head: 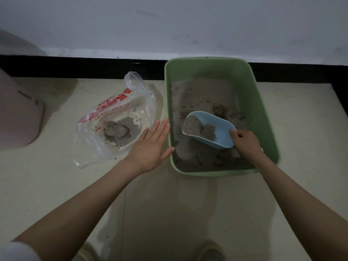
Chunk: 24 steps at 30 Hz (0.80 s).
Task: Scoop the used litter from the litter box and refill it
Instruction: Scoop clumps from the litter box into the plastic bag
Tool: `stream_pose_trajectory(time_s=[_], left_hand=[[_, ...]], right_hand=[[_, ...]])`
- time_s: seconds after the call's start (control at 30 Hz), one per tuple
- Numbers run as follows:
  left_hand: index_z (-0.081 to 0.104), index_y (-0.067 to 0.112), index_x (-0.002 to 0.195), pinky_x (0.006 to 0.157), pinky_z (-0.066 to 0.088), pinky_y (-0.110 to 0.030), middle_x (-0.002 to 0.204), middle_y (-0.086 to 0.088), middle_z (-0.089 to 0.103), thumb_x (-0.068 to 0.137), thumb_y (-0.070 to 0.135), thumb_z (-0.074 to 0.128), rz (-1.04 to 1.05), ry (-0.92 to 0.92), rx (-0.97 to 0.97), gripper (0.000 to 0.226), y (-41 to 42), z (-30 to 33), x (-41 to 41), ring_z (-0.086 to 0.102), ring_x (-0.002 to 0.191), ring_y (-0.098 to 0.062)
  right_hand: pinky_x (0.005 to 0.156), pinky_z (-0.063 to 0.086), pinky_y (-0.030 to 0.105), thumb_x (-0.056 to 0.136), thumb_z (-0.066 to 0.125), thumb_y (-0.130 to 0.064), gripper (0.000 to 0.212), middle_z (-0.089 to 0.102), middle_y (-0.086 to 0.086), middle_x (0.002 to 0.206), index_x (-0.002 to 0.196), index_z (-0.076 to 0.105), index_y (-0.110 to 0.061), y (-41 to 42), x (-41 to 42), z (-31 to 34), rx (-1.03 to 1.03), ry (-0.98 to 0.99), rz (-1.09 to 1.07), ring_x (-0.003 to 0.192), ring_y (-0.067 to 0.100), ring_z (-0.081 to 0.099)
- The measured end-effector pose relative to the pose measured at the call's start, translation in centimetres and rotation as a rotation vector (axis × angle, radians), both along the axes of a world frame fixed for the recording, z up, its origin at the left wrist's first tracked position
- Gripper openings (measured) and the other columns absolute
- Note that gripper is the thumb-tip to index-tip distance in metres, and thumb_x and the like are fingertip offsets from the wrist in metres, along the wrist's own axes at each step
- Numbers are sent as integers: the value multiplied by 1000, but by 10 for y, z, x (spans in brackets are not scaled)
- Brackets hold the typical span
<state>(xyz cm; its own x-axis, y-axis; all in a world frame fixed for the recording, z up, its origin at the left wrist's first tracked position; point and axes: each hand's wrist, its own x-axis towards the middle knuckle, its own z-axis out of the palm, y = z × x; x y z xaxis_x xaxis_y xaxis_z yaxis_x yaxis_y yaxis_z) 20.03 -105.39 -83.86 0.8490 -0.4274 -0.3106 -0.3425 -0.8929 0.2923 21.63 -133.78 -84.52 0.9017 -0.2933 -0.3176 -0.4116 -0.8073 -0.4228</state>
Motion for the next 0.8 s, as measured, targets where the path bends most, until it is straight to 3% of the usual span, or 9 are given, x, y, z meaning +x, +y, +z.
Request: stream_pose_trajectory(time_s=[0.17, 0.23, 0.33, 0.47, 0.6, 0.8], left_hand=[[-11, 16, 147, 116, -5, -33, 154, 1, -20, 96, 51, 25, 4, 13, -7, 72, -1, 2, 0, -19, 141, -12], [-11, 16, 147, 116, -4, -32, 155, 1, -19, 96, 50, 25, 6, 13, -1, 72, -1, 3, 0, -19, 141, -12], [-10, 15, 147, 115, -4, -32, 155, 0, -18, 96, 50, 26, 9, 16, 0, 71, -2, 5, -1, -18, 141, -13], [-11, 14, 147, 116, -3, -33, 155, -1, -19, 97, 49, 26, 13, 22, -13, 71, -2, 6, -2, -18, 141, -13], [-10, 14, 147, 116, -3, -33, 155, 0, -18, 96, 49, 26, 16, 19, -15, 71, -2, 6, -2, -17, 142, -13], [-9, 15, 147, 116, -2, -33, 155, -1, -16, 96, 50, 26, 27, 17, -44, 72, -1, 3, -2, -16, 142, -13]], right_hand=[[67, 27, 30, 98, 41, -27, 49, 37, 3, 55, 50, 32, -19, 3, 1, 8, -16, 0, 10, 71, 24, 42], [69, 31, 33, 98, 39, -29, 47, 46, 11, 64, 52, 37, -16, 3, 0, 11, -40, 4, 6, 74, 30, 49], [85, 40, 40, 99, 35, -33, 43, 58, 19, 81, 72, 55, -6, 5, 0, 17, -177, 27, 53, 90, 38, 58], [92, 35, 41, 99, 32, -32, 46, 66, 22, 97, 90, 66, -2, 15, 6, 30, -455, -42, 245, 93, 37, 58], [93, 33, 41, 98, 32, -33, 39, 68, 16, 90, 77, 58, -14, 27, 12, 39, -537, -86, 437, 88, 31, 59], [90, 33, 39, 99, 32, -32, 40, 57, 9, 72, 72, 54, -12, 37, 19, 51, -528, -143, 478, 78, 29, 56]])
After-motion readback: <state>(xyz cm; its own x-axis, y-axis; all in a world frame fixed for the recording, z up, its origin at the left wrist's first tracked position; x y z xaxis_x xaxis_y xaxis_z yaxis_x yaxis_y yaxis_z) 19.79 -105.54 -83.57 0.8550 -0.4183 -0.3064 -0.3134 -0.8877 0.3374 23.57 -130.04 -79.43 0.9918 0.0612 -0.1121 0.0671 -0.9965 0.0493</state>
